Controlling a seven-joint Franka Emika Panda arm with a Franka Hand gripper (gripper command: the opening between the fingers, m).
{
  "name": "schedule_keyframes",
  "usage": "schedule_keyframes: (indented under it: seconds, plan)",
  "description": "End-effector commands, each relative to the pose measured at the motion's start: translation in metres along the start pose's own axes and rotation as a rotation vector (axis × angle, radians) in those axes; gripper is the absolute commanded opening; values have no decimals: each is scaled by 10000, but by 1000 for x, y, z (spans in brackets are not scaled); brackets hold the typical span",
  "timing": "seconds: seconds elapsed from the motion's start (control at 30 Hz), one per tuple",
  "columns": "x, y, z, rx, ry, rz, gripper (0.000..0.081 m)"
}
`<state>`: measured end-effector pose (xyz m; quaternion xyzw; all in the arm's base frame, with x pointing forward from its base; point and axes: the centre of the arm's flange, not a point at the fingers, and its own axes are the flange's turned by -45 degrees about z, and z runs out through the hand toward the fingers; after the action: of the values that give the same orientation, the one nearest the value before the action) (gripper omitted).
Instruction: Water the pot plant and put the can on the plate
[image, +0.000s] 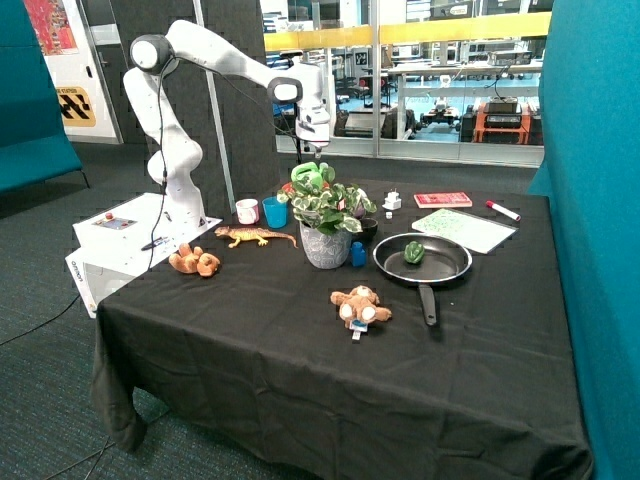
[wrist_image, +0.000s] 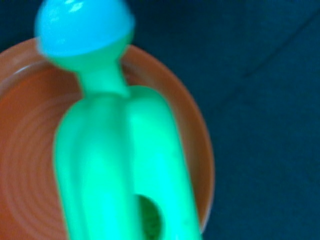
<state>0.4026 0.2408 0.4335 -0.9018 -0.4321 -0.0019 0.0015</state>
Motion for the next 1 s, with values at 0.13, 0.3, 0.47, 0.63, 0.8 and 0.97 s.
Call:
schedule_keyframes:
  seconds: [0.13,0.3,0.47,0.63,0.8,0.97]
  plan:
    - [-12,53,-4,-16,-45,1940,701]
    - [-20,65,-4,-17,-45,2525,719]
    - [-31,76,-4,-19,-44,3262,691]
    - [-45,89,-4,-21,-44,4021,737]
    - [-62,103,-7,-22,-43,4658,719]
    - [-80,113,-7,-23,-43,4993,711]
